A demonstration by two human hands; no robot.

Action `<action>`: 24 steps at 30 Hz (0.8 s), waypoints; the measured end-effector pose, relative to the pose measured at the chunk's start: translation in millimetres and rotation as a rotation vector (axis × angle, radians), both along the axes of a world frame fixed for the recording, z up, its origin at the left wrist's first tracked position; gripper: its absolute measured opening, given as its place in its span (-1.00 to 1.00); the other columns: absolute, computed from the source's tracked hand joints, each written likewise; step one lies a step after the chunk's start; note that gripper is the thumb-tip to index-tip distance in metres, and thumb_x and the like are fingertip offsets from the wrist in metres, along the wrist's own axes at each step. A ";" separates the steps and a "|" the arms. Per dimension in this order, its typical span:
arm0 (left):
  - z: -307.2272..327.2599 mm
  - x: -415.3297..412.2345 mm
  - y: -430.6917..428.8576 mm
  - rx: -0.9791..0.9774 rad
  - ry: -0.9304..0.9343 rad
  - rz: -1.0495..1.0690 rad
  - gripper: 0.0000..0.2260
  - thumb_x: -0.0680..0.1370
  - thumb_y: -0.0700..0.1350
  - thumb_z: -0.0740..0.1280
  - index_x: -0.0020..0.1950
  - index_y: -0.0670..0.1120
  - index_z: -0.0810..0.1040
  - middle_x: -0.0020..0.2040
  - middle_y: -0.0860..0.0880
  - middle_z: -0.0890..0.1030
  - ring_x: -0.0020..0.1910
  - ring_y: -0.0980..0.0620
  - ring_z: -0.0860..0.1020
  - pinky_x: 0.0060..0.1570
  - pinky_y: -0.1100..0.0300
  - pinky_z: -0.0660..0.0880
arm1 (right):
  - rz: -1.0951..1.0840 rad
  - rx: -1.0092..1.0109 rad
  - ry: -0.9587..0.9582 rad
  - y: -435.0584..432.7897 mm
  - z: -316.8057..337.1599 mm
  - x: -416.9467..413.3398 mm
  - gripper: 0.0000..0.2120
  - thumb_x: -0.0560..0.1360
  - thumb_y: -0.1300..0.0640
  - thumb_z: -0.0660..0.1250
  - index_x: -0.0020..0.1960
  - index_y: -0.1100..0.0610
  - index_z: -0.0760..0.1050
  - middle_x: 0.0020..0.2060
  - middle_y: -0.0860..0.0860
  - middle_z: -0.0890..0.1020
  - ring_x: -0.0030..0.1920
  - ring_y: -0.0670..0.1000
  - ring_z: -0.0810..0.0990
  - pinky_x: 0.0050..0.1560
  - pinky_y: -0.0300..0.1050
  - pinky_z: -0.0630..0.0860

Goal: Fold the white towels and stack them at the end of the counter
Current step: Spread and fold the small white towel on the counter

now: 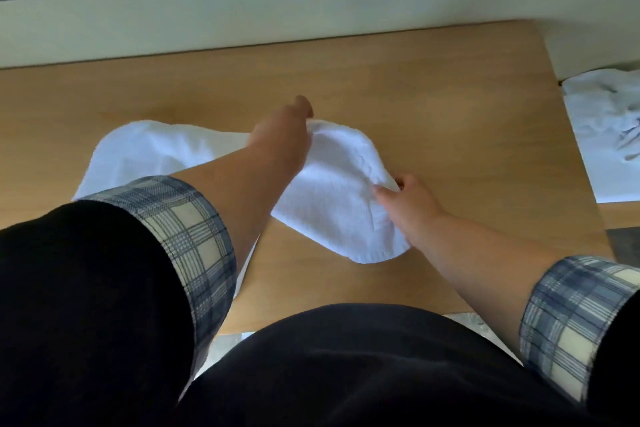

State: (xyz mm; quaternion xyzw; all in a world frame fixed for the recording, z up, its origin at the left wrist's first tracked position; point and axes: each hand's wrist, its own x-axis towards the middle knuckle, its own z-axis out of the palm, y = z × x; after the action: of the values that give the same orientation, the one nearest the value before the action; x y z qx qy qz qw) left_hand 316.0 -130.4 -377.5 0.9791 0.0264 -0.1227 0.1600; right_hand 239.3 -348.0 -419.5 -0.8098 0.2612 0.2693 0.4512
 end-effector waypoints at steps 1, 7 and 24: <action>-2.7 -9.8 -0.4 -0.041 0.034 -0.012 -0.74 0.58 -0.10 0.33 0.24 0.06 0.40 0.01 -0.04 0.58 -0.16 -0.06 0.57 -0.22 0.06 0.51 | 0.009 -0.038 -0.011 -2.4 -0.6 0.6 -0.61 0.45 -0.12 0.39 0.22 -0.03 0.45 -0.04 -0.06 0.63 -0.17 -0.04 0.63 -0.28 -0.13 0.50; -12.8 -75.8 39.7 -0.135 0.028 -0.003 -0.80 0.59 0.03 0.24 0.22 0.14 0.43 -0.06 0.16 0.54 -0.11 0.06 0.54 -0.14 0.13 0.45 | 0.346 -0.335 -0.307 22.7 13.0 1.4 -0.53 0.49 -0.07 0.38 0.35 -0.01 0.38 0.22 -0.04 0.47 0.26 0.06 0.43 0.26 -0.02 0.39; -35.4 -155.2 260.7 0.035 0.367 -0.304 -0.33 0.46 0.23 0.43 0.49 0.20 0.23 0.46 0.05 0.34 0.43 -0.02 0.30 0.32 -0.03 0.37 | -0.156 0.366 0.421 258.4 -0.2 -79.7 -0.79 0.53 -0.02 0.41 0.09 0.05 0.53 0.01 -0.02 0.65 -0.04 -0.01 0.61 0.08 0.00 0.51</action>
State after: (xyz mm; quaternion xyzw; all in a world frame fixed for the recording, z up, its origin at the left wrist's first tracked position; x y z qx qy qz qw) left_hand 160.8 130.4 -412.9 0.9358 -0.0907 -0.3207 0.1151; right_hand 159.6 -89.6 -419.7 -0.6186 0.3574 0.4386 0.5451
